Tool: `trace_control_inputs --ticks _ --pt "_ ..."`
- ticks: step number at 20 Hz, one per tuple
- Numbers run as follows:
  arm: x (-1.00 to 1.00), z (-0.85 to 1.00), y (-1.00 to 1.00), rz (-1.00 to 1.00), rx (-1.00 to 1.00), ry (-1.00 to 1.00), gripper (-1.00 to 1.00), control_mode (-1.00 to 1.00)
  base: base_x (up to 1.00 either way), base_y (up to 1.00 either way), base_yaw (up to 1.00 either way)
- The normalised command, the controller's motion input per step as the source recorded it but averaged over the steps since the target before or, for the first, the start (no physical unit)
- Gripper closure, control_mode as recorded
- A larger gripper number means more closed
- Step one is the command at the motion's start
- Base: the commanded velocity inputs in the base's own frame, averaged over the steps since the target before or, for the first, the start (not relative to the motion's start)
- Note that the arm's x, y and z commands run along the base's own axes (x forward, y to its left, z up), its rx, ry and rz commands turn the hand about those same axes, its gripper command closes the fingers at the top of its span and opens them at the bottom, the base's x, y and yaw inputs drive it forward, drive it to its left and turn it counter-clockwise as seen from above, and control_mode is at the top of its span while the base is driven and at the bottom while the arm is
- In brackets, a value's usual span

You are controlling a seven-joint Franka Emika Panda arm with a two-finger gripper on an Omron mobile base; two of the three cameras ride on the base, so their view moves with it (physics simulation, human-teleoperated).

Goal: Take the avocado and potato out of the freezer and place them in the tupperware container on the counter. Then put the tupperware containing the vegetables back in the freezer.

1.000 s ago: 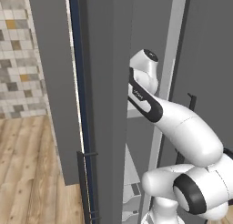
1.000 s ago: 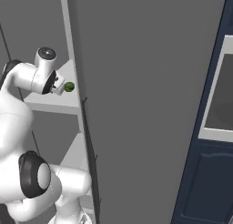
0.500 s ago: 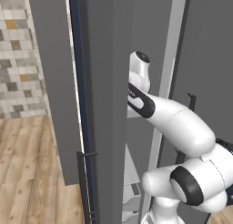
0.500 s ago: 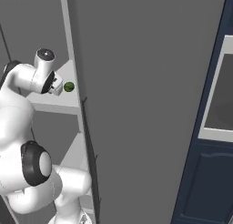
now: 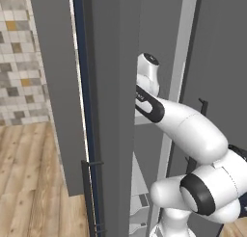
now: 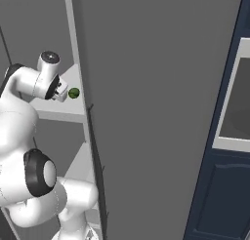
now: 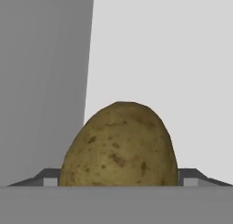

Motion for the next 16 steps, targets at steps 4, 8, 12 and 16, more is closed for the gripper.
trace_control_inputs --ticks 4,8,12,16 --pt "0.0 0.02 -0.22 -0.07 0.0 0.0 1.0 -1.0 0.0 0.0 0.0" --pt "-0.05 0.11 -0.46 -0.09 0.0 0.0 1.0 -1.0 0.0 0.0 0.0" --pt "-0.44 0.31 -0.4 -0.04 0.0 0.0 1.0 -1.0 0.0 0.0 0.0" --pt "-0.83 0.53 -0.34 0.0 0.0 -0.01 1.0 -1.0 0.0 0.0 0.0"
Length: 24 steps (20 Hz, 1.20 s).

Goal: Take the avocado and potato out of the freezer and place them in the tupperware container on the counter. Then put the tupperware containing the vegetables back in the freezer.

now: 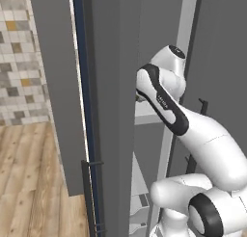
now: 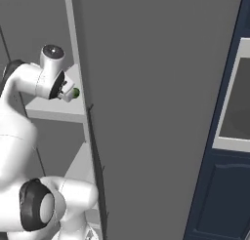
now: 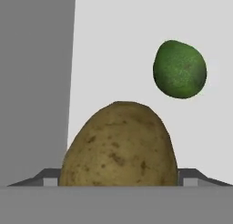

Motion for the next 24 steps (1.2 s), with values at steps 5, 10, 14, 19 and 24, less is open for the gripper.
trace_control_inputs --ticks 5,10,14,19,24 --pt "-1.0 0.52 -0.38 0.0 -0.03 -0.01 1.0 -1.0 0.0 0.0 0.0" --pt "-1.0 0.31 -0.38 0.0 -0.18 -0.03 1.0 -1.0 0.0 0.0 0.0" --pt "-0.99 0.09 -0.29 0.0 -0.29 0.0 1.0 -1.0 0.0 0.0 0.0" --pt "-0.73 0.0 -0.54 0.0 -0.3 0.0 1.0 -1.0 0.0 0.0 0.0" --pt "-0.22 0.0 -0.48 0.0 -0.19 -0.01 1.0 -1.0 0.0 0.0 0.0"
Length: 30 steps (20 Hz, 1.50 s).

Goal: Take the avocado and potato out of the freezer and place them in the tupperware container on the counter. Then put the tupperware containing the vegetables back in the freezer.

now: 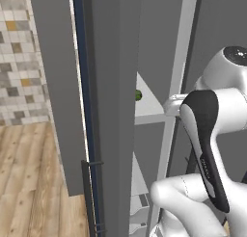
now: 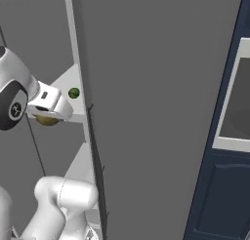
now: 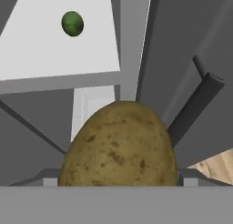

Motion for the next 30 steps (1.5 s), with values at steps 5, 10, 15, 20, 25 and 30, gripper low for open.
trace_control_inputs --ticks 5,10,15,20,25,30 --pt "-0.07 -0.06 -0.03 0.06 -0.05 0.0 1.0 -1.0 0.0 0.0 0.0" --pt "-0.08 -0.07 -0.03 0.07 0.0 0.0 1.0 -1.0 0.0 0.0 0.0" --pt "-0.06 -0.01 -0.01 0.01 0.0 0.0 1.0 1.0 -0.73 -0.13 0.04" --pt "0.0 0.0 0.0 0.0 0.0 0.0 1.0 1.0 -0.99 -0.49 0.0" --pt "0.0 0.0 0.0 0.0 0.0 0.0 1.0 1.0 -0.27 -0.93 0.3" --pt "0.0 0.0 0.0 0.0 0.0 0.0 1.0 1.0 -0.02 -0.64 0.69"
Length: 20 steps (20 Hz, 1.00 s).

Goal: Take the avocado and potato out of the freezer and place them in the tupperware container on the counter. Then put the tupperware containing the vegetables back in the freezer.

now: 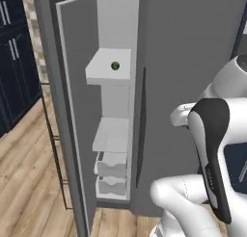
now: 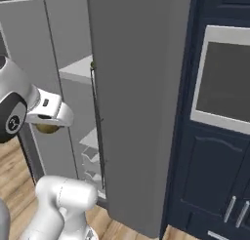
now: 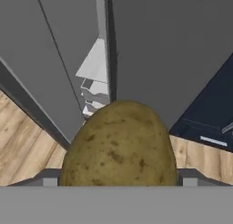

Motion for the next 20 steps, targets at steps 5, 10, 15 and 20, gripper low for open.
trace_control_inputs --ticks 5,10,15,20 --pt "0.0 0.0 0.0 0.0 0.0 0.0 1.0 1.0 -0.07 -0.38 0.8" --pt "0.0 0.0 0.0 0.0 0.0 0.0 1.0 1.0 -0.16 -0.41 0.79" --pt "0.0 0.0 0.0 0.0 0.0 0.0 1.0 1.0 -0.25 -0.39 0.8" --pt "0.0 0.0 0.0 0.0 0.0 0.0 1.0 1.0 -0.25 -0.13 0.82"
